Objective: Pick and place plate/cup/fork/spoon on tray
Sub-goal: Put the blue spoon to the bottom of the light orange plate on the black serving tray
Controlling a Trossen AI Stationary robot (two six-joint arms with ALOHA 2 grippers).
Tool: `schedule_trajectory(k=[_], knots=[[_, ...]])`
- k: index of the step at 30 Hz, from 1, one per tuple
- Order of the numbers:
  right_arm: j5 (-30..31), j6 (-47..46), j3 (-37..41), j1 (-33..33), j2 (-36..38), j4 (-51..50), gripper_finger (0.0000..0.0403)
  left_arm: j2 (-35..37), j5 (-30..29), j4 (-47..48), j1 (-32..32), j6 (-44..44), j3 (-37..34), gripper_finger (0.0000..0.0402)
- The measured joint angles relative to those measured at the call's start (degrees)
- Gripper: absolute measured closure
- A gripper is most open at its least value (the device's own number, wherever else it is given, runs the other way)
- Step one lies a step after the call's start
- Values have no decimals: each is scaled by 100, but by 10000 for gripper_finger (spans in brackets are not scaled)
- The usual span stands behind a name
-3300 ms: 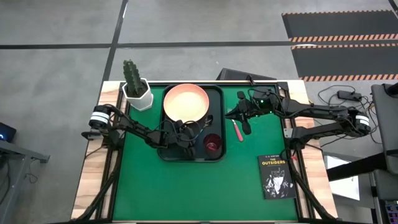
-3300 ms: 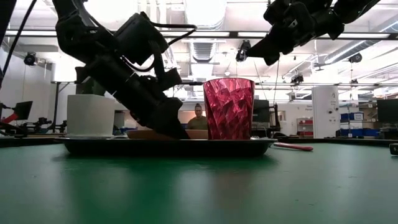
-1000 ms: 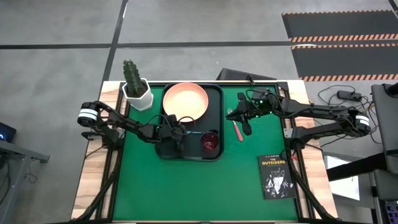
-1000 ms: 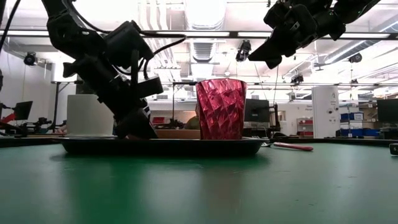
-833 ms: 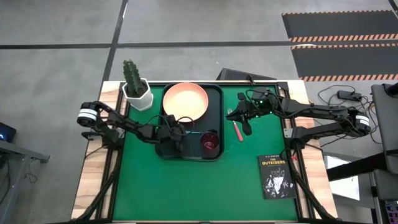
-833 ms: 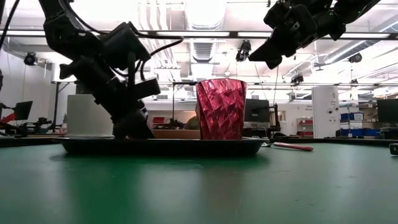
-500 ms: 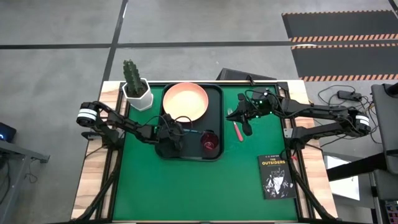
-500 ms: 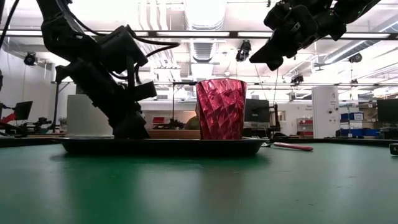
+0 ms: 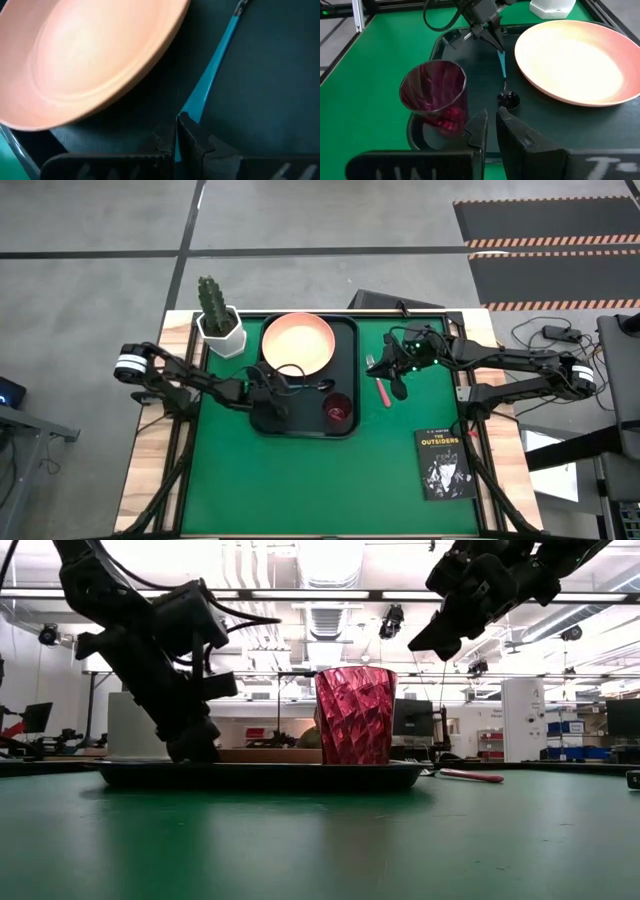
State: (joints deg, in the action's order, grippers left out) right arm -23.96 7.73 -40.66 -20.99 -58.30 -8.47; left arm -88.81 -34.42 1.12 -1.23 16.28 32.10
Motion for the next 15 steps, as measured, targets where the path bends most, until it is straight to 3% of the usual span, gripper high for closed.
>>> schedule_trajectory(k=[15], knots=[[-1, -123, 0, 0, 0, -26, 374, 405, 4, 288, -2, -52, -29, 401]])
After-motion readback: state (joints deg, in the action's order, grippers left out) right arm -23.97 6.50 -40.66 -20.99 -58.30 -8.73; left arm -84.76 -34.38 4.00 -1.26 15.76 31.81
